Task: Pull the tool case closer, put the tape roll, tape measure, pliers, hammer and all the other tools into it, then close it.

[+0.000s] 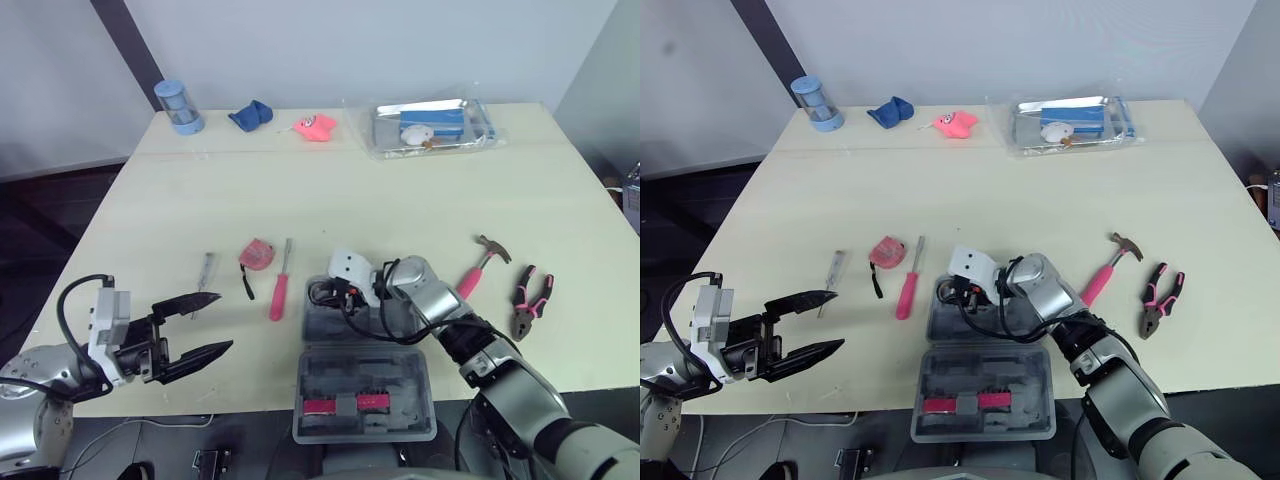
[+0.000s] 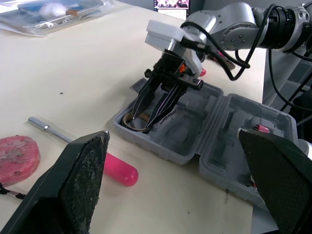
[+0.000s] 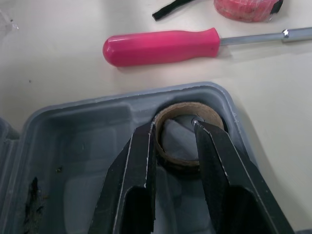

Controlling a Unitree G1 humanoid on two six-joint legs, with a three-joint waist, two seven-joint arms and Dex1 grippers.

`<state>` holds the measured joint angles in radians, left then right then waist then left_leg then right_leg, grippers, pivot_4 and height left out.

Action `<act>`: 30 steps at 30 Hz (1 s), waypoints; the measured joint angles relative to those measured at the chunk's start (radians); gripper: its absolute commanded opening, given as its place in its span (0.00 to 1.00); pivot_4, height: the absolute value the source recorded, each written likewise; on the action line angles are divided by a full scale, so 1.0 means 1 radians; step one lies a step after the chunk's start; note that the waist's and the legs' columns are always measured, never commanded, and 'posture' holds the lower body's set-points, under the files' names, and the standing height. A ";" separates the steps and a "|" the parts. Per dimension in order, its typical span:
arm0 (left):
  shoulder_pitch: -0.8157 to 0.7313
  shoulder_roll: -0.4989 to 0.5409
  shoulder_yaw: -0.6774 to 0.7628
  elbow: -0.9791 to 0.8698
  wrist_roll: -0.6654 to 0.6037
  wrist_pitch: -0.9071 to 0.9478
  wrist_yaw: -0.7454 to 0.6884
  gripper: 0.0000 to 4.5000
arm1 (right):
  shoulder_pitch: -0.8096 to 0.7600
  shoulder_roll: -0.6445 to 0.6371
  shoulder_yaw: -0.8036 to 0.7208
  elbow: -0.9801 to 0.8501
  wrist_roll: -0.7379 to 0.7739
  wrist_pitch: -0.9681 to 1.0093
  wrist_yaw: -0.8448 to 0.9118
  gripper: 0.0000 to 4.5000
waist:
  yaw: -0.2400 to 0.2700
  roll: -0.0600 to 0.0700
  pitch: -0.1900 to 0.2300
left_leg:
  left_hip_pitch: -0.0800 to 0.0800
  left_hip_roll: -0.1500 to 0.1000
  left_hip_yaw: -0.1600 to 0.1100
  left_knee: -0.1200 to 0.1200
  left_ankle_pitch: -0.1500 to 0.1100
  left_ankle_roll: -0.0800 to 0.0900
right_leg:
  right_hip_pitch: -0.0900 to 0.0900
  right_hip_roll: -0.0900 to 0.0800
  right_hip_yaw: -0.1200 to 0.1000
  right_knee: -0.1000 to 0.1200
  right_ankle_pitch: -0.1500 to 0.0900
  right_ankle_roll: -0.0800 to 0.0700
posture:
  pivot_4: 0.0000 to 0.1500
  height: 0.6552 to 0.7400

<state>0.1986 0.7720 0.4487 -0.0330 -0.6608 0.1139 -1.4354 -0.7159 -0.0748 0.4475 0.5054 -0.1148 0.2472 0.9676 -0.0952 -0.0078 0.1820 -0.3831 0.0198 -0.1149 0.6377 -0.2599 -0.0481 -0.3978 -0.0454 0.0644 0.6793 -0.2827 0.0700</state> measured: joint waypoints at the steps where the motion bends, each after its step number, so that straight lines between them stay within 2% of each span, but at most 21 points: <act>1: 0.000 0.000 0.000 0.000 0.000 0.001 0.000 1.00 | -0.004 0.000 0.003 0.011 -0.003 -0.006 -0.005 0.29 | 0.000 0.000 0.000 | 0.000 0.000 0.000 0.000 0.000 0.000 | 0.000 0.000 0.000 0.000 0.000 0.000 | 1.00 1.00; 8: 0.002 0.000 0.000 -0.003 0.000 0.008 0.003 1.00 | 0.002 0.000 0.002 0.003 0.006 -0.012 -0.012 0.29 | 0.000 0.000 0.000 | 0.001 0.000 0.000 0.000 0.000 0.000 | 0.001 0.000 0.000 0.001 0.000 0.000 | 1.00 1.00; 15: 0.014 -0.001 0.001 -0.026 -0.002 0.011 0.020 1.00 | 0.072 -0.041 -0.086 -0.207 0.110 0.010 0.002 0.29 | 0.004 0.000 0.000 | -0.001 0.000 0.000 0.000 0.000 0.000 | 0.000 0.000 0.000 0.000 0.000 0.000 | 1.00 1.00; 22: 0.030 -0.028 0.023 -0.025 -0.006 0.022 0.097 1.00 | 0.291 -0.198 -0.272 -0.535 0.292 0.013 0.008 0.29 | 0.022 0.000 0.000 | -0.001 0.000 0.000 0.000 0.000 0.000 | 0.000 0.000 0.000 -0.001 0.000 0.000 | 1.00 1.00; 26: 0.051 -0.047 0.054 0.016 -0.002 0.021 0.146 1.00 | 0.433 -0.332 -0.459 -0.635 0.402 0.042 0.002 0.29 | 0.033 -0.001 0.000 | -0.001 0.000 0.001 0.000 0.000 0.000 | 0.001 -0.001 0.000 -0.001 0.000 0.000 | 1.00 1.00; 30: 0.056 -0.059 0.065 0.027 0.000 0.019 0.179 1.00 | 0.583 -0.417 -0.582 -0.673 0.458 0.051 -0.004 0.29 | 0.036 -0.001 0.000 | 0.000 0.000 0.001 0.000 0.000 0.000 | 0.002 0.000 0.000 -0.001 0.000 0.000 | 1.00 1.00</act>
<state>0.2549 0.7126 0.5142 -0.0058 -0.6604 0.1330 -1.2565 -0.1334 -0.4923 -0.1347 -0.1674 0.3436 0.2984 0.9633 -0.0597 -0.0090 0.1818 -0.3835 0.0199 -0.1143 0.6378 -0.2600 -0.0478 -0.3963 -0.0456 0.0643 0.6783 -0.2829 0.0702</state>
